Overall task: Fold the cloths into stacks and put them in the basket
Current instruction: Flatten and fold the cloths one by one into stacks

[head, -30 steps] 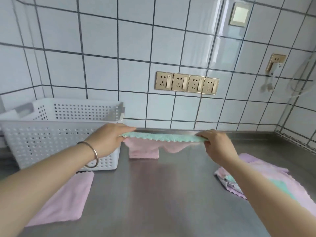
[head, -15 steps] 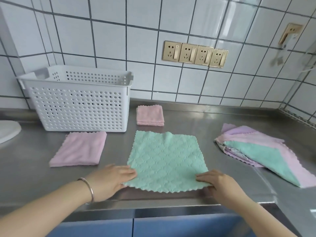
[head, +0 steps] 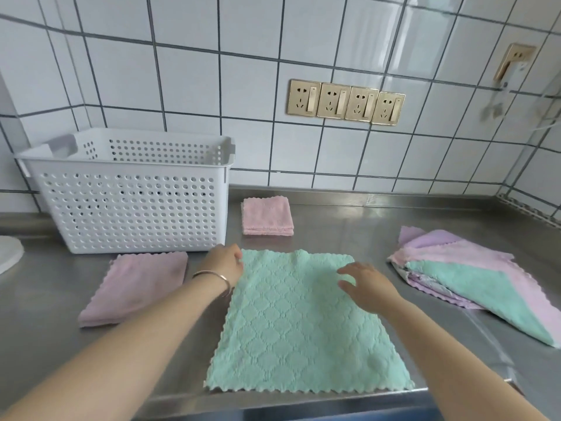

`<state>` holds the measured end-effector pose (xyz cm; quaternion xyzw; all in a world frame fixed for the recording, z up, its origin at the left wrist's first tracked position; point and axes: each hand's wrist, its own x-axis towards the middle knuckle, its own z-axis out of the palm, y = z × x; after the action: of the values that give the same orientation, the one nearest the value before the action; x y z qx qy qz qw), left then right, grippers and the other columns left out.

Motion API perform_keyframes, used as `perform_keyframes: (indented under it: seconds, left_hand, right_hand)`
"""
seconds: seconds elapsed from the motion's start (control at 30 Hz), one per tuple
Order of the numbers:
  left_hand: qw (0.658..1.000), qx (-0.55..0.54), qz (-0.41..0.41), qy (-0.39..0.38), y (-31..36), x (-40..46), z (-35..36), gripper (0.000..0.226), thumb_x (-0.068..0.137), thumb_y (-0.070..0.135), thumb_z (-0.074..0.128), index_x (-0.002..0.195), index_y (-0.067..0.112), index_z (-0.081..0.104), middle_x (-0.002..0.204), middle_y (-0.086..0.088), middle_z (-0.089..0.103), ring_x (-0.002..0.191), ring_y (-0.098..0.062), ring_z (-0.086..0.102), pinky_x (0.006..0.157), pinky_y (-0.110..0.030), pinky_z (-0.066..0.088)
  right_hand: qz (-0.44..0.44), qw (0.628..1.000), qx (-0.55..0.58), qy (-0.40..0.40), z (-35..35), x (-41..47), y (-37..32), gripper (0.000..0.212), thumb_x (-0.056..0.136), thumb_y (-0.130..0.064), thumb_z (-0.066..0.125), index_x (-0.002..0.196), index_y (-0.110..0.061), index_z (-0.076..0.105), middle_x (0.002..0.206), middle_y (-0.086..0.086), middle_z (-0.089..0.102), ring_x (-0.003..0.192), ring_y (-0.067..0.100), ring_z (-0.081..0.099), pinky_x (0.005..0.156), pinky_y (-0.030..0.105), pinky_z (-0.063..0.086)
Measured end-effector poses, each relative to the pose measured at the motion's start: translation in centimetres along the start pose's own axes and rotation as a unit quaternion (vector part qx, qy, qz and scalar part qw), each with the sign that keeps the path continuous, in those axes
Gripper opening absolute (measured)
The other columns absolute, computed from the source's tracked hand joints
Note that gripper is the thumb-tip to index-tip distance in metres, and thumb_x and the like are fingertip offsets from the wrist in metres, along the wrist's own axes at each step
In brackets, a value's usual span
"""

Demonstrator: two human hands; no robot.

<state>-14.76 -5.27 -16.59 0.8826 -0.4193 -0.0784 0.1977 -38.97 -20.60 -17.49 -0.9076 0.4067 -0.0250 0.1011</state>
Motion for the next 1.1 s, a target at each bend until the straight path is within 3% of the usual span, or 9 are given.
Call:
perform_keyframes:
  seconds: [0.17, 0.3, 0.43, 0.6, 0.73, 0.83, 0.93, 1.0, 1.1]
  left_hand:
    - [0.995, -0.039, -0.085, 0.044, 0.9, 4.4, 3.4, 0.025, 0.089, 0.015, 0.054, 0.111, 0.007, 0.046, 0.121, -0.017, 0.047, 0.102, -0.035, 0.057, 0.084, -0.041, 0.047]
    - [0.988, -0.065, -0.096, 0.105, 0.7, 5.5, 4.3, 0.027, 0.087, -0.004, 0.04, 0.112, 0.005, 0.044, 0.12, -0.018, 0.047, 0.096, -0.039, 0.059, 0.078, -0.043, 0.047]
    - [0.988, -0.03, -0.095, 0.117, 0.1, 6.2, 4.3, 0.033, 0.087, -0.01, 0.034, 0.117, -0.001, 0.045, 0.123, -0.023, 0.049, 0.105, -0.04, 0.056, 0.085, -0.044, 0.046]
    - [0.991, -0.024, -0.084, 0.105, -0.1, 6.0, 4.5, 0.033, 0.086, -0.011, 0.034, 0.115, 0.0, 0.046, 0.123, -0.025, 0.048, 0.107, -0.04, 0.055, 0.087, -0.045, 0.046]
    - [0.993, -0.034, 0.015, 0.108, -0.1, 3.9, 3.5, 0.03, 0.09, 0.009, 0.046, 0.12, 0.01, 0.049, 0.126, -0.013, 0.05, 0.111, -0.032, 0.054, 0.088, -0.039, 0.044]
    - [0.989, 0.002, 0.147, -0.027, 0.6, -0.8, 2.2, 0.051, 0.089, 0.037, 0.052, 0.135, 0.02, 0.04, 0.142, -0.001, 0.041, 0.128, -0.02, 0.042, 0.105, -0.03, 0.035]
    - [0.945, 0.12, 0.216, -0.215, 0.7, -6.6, 1.2, 0.111, 0.056, 0.085, 0.039, 0.148, 0.029, 0.011, 0.158, 0.007, 0.005, 0.146, -0.016, 0.001, 0.118, -0.032, 0.008]
    - [0.92, 0.163, 0.236, -0.268, 0.2, -9.2, 1.1, 0.13, 0.035, 0.091, 0.024, 0.148, 0.031, -0.001, 0.158, 0.007, -0.013, 0.145, -0.015, -0.016, 0.119, -0.035, -0.001]
    - [0.908, 0.18, 0.25, -0.283, -0.1, -10.9, 1.0, 0.135, 0.031, 0.09, 0.029, 0.148, 0.03, -0.006, 0.157, 0.004, -0.02, 0.144, -0.015, -0.02, 0.117, -0.032, -0.003]
  right_hand:
    - [0.001, 0.999, 0.002, -0.045, 2.8, 3.8, -2.2, 0.053, 0.097, -0.042, 0.033, 0.148, -0.028, 0.02, 0.158, -0.005, 0.008, 0.145, 0.014, 0.008, 0.118, 0.034, 0.01]
    - [0.002, 0.999, 0.003, -0.035, 3.9, 4.7, -1.5, 0.059, 0.097, -0.049, 0.028, 0.149, -0.025, 0.015, 0.159, -0.004, 0.002, 0.146, 0.012, 0.0, 0.12, 0.034, 0.002]
    - [0.012, 0.999, -0.003, -0.029, 4.0, 5.0, -1.3, 0.063, 0.096, -0.052, 0.024, 0.15, -0.022, 0.011, 0.159, -0.002, -0.001, 0.146, 0.013, -0.004, 0.12, 0.034, 0.0]
    - [0.035, 0.998, -0.021, -0.046, 3.5, 4.6, -1.5, 0.066, 0.096, -0.054, 0.024, 0.15, -0.022, 0.007, 0.159, 0.001, -0.002, 0.146, 0.017, -0.003, 0.12, 0.039, 0.003]
    - [-0.014, 1.0, 0.014, 0.02, 1.7, 1.2, -1.7, 0.061, 0.093, -0.045, 0.044, 0.147, -0.026, 0.021, 0.154, -0.003, 0.024, 0.143, 0.016, 0.016, 0.117, 0.035, 0.016]
    - [-0.109, 0.993, 0.033, 0.016, 0.5, -3.5, -0.9, 0.042, 0.092, -0.04, 0.05, 0.133, -0.031, 0.047, 0.137, -0.011, 0.046, 0.131, 0.008, 0.036, 0.106, 0.025, 0.032]
    - [-0.124, 0.99, 0.061, -0.013, 0.5, -7.9, 0.4, 0.035, 0.087, -0.042, 0.057, 0.122, -0.034, 0.057, 0.131, -0.018, 0.048, 0.124, 0.001, 0.041, 0.102, 0.019, 0.036]
    - [-0.116, 0.991, 0.062, -0.027, 0.8, -10.0, 1.0, 0.052, 0.077, -0.06, 0.056, 0.124, -0.037, 0.054, 0.133, -0.027, 0.04, 0.125, -0.004, 0.038, 0.104, 0.017, 0.033]
    - [-0.131, 0.99, 0.039, -0.039, 1.6, -12.1, 1.8, 0.1, 0.05, -0.093, 0.035, 0.135, -0.041, 0.04, 0.134, -0.034, 0.021, 0.126, -0.01, 0.024, 0.106, 0.016, 0.026]
